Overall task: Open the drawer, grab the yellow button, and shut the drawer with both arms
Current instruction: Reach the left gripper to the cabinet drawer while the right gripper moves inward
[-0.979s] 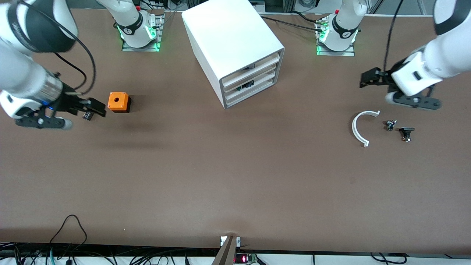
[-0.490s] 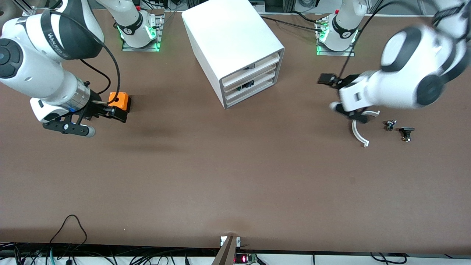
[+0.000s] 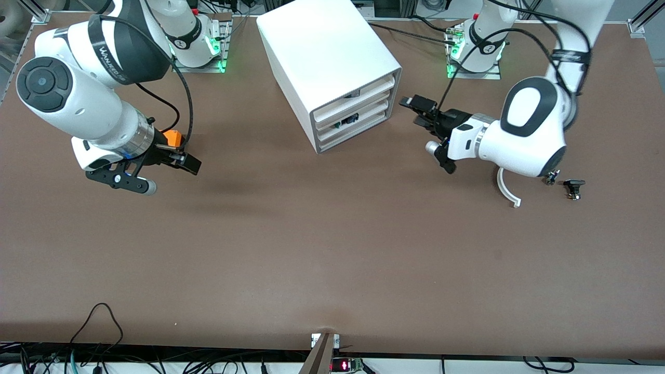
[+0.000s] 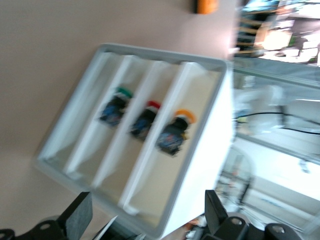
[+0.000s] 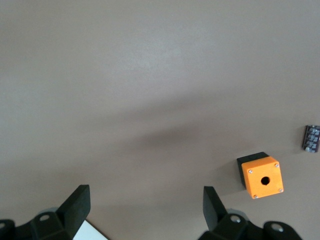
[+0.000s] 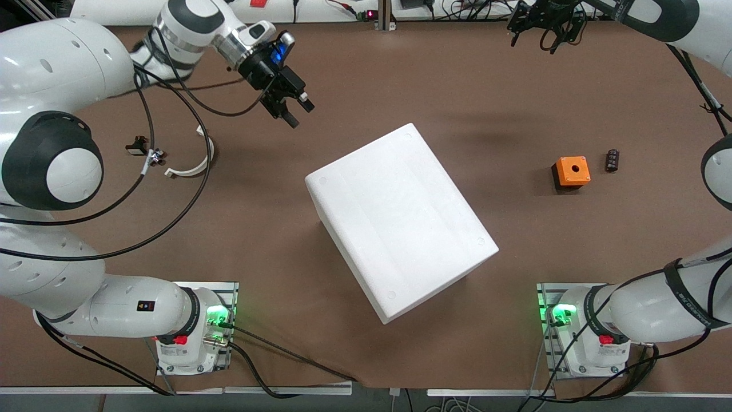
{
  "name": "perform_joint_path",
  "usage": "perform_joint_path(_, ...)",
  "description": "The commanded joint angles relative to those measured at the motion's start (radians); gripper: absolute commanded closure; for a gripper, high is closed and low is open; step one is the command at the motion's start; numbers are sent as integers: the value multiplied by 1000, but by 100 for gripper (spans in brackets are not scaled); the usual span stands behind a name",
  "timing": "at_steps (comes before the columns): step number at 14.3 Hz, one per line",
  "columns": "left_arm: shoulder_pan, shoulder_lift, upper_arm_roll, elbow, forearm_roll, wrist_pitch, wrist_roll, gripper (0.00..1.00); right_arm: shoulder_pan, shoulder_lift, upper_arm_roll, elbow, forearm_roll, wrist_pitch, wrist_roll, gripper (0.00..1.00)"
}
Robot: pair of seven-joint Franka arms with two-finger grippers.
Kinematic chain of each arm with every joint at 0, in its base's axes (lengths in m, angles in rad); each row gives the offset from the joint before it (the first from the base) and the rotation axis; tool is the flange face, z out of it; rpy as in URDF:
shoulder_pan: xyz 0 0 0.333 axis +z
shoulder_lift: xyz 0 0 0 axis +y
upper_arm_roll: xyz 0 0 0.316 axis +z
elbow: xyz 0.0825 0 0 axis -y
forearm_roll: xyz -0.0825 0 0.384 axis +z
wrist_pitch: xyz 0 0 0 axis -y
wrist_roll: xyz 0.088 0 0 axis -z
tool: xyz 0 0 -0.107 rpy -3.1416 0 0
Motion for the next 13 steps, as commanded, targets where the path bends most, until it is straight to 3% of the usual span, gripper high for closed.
perform_joint_path(1,9,-74,-4,-165,-104,61,146,14,45,56,-4,84,10,-21,100,0)
perform_joint_path(4,4,-74,-16,-240,-127,97,280,18,88,89,-4,139,13,-22,211,0)
perform_joint_path(8,12,-74,-98,-314,-224,208,382,19,146,147,-4,235,15,-48,372,0)
perform_joint_path(11,10,-69,-112,-327,-236,224,406,21,188,179,-4,292,41,-67,482,0)
perform_joint_path(13,10,-69,-137,-330,-244,224,407,28,205,201,-4,325,49,-67,548,0)
